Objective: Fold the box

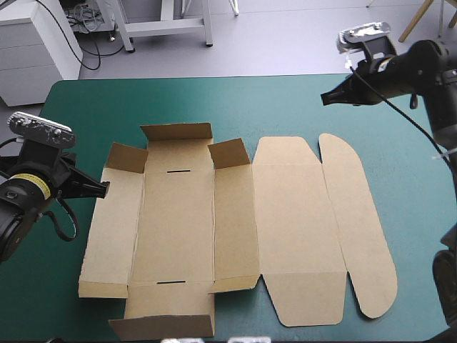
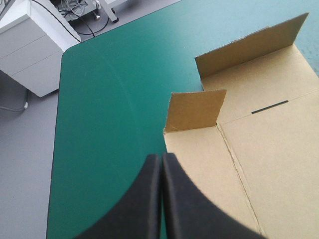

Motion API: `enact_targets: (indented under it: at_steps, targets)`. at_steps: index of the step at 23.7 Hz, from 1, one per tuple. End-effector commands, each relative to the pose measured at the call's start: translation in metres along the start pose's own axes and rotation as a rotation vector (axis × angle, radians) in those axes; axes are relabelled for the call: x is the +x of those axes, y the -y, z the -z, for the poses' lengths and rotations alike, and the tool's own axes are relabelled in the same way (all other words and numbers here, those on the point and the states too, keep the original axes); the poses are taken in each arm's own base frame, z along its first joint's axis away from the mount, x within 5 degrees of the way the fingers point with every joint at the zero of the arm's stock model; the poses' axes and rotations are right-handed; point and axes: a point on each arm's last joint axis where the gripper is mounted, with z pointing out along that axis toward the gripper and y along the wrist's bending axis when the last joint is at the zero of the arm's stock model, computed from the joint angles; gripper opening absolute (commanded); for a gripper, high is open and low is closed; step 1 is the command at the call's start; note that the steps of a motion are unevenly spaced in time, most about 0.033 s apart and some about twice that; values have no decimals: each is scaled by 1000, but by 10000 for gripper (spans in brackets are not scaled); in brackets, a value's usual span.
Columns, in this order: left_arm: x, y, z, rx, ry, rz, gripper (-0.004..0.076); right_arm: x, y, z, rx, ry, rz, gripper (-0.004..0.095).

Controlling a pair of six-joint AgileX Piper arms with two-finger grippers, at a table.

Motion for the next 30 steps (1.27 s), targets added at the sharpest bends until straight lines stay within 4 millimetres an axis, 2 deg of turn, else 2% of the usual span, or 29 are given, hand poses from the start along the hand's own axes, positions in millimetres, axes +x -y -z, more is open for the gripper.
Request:
enact_targets:
  at_steps: [1,2,5,10,12,14,15,17,20,23,26,30]
  targets:
    - [-11,-6,11,-17,94,7,-10,24,11,41,-3,71,-50,-19]
    - [-11,-6,11,-18,94,6,-10,31,13,43,2,61,-58,-19]
    - [-11,-8,11,-44,100,-5,-10,73,17,50,49,35,-90,-19]
    - [-11,-5,9,-21,88,-56,-10,120,2,69,93,62,-98,-19]
    - [-10,0,1,5,35,-103,-9,141,-9,76,102,77,-100,-19]
    - [-9,8,-13,19,-39,-112,-8,159,-17,81,107,92,-103,-19]
    - [-9,14,-26,26,-88,-125,0,166,-21,85,112,102,-102,-19]
    - [-11,25,-47,45,-147,-142,20,177,-28,90,114,115,-99,-19]
    - [-12,33,-67,56,-198,-155,20,183,-31,95,123,125,-92,-19]
    - [-14,34,-86,142,-264,-94,20,187,-32,95,128,121,-89,-19]
    - [-13,24,-103,299,-318,-44,20,190,-31,92,131,105,-89,-19]
    - [-3,-4,-120,427,-368,126,20,191,-30,91,141,98,-84,-19]
